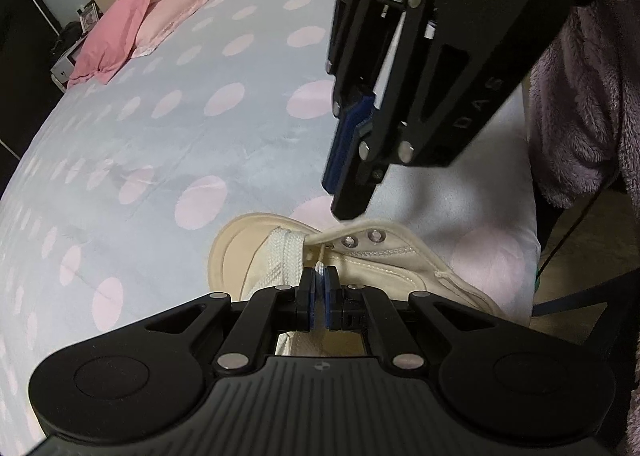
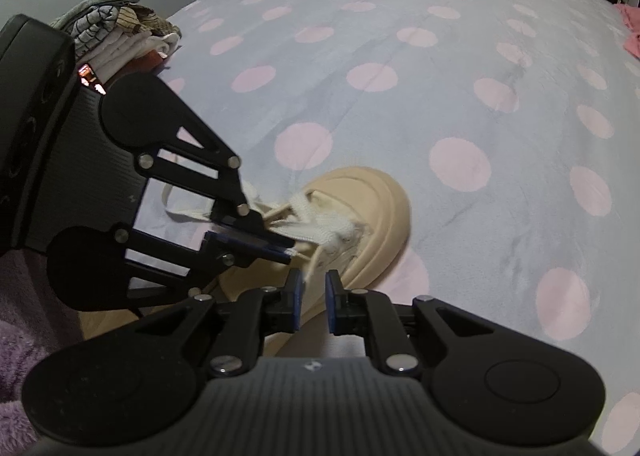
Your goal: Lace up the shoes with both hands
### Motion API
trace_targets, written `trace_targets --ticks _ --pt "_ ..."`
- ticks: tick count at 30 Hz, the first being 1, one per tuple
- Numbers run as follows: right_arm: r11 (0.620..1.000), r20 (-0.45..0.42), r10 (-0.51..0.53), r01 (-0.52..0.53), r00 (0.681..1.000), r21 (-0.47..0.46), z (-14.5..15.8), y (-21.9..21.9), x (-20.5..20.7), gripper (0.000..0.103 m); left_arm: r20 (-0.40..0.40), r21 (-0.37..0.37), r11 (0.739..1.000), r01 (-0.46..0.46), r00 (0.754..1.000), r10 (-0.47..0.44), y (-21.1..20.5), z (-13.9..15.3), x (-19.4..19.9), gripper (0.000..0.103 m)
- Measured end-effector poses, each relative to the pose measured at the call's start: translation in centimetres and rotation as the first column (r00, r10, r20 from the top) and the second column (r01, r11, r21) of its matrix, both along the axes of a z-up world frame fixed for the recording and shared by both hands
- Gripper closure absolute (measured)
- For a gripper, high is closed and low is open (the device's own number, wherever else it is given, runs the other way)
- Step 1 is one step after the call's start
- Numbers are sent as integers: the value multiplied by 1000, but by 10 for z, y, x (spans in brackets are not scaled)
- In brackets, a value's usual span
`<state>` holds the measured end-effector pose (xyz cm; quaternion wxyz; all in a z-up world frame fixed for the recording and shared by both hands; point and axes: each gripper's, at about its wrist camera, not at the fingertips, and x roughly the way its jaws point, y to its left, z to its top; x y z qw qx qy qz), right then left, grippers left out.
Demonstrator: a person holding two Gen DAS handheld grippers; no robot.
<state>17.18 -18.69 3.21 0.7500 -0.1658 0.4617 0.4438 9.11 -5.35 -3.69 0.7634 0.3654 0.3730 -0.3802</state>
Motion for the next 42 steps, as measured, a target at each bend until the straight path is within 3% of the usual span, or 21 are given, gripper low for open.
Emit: trace_targets --ticks 5,9,11,14,19,27,29,38,42 --pt "997 63 55 -51 996 -61 -7 4 -2 87 2 -2 1000 5 1000 -5 -2 1 2 101" --pt "982 146 168 -153 975 -113 -13 14 -15 87 0 -4 1000 9 1000 -9 -3 1 3 101" --pt "964 217 248 -217 944 -156 -14 21 -25 88 -1 -5 1000 11 1000 -11 -4 0 4 101" --pt "918 328 380 -310 865 -248 -18 29 -42 88 -2 -7 1000 15 1000 -15 -6 0 5 101" --pt "849 382 512 -387 769 -359 -28 37 -56 89 -3 -10 1000 20 1000 -20 -7 0 7 101" --pt "806 417 581 -422 699 -415 -36 40 -57 91 -6 -14 999 28 1000 -28 -8 -2 9 101" --pt "794 418 599 -438 683 -422 -38 40 -58 100 -8 -12 1000 27 1000 -28 -10 -1 16 100" --pt "802 413 585 -419 698 -426 -34 42 -56 100 3 -43 999 2 1000 -1 -7 6 20 97" --pt "817 403 559 -397 725 -418 -29 41 -53 100 29 -69 997 -22 999 24 1 13 17 93"
